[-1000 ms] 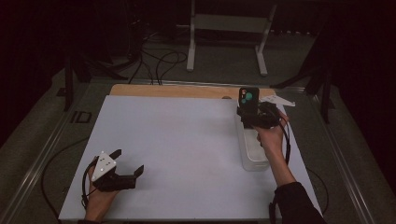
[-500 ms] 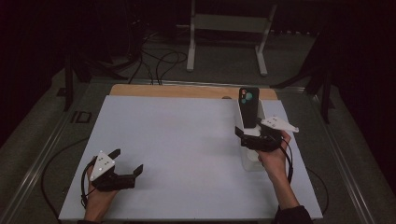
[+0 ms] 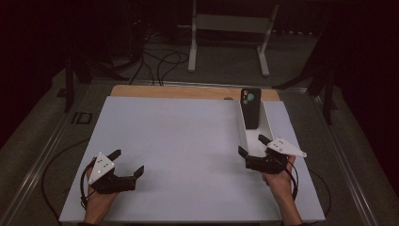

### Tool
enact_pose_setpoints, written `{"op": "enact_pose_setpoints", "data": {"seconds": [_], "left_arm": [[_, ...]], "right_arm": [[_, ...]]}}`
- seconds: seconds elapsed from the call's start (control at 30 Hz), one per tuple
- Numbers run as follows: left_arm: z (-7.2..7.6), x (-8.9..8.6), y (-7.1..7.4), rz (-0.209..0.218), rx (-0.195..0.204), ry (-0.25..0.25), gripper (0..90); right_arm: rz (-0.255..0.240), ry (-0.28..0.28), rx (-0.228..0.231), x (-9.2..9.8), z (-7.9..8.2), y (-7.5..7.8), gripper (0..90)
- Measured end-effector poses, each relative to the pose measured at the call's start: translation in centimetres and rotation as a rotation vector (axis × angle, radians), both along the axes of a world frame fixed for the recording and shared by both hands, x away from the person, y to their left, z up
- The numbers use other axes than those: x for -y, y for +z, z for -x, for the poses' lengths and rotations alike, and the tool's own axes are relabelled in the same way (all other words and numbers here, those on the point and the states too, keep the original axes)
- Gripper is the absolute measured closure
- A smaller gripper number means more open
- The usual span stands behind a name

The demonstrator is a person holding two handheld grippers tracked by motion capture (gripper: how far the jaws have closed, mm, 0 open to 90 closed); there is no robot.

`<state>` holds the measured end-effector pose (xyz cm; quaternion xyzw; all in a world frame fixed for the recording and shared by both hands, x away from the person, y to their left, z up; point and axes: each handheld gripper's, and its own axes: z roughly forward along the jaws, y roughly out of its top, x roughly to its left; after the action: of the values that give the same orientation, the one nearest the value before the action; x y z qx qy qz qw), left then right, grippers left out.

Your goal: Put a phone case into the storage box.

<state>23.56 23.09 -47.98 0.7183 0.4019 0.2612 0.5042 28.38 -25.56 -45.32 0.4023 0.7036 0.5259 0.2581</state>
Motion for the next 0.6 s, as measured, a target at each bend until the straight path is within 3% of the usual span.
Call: {"op": "enact_pose_setpoints", "data": {"seconds": [0.1,0.3,0.6], "left_arm": [[0.0,0.0,0.0,0.002,0.002,0.001,0.0],[0.1,-0.1,0.0,0.003,0.007,-0.003,0.0],[0.1,-0.2,-0.2,-0.006,0.008,-0.005,0.0]], "right_arm": [[-0.025,0.013,0.012,0.4,0.6,-0.3,8.0],[-0.029,0.007,0.058,1.1,1.7,-1.0,8.5],[-0.051,0.024,0.061,1.5,2.8,-1.7,8.4]]}}
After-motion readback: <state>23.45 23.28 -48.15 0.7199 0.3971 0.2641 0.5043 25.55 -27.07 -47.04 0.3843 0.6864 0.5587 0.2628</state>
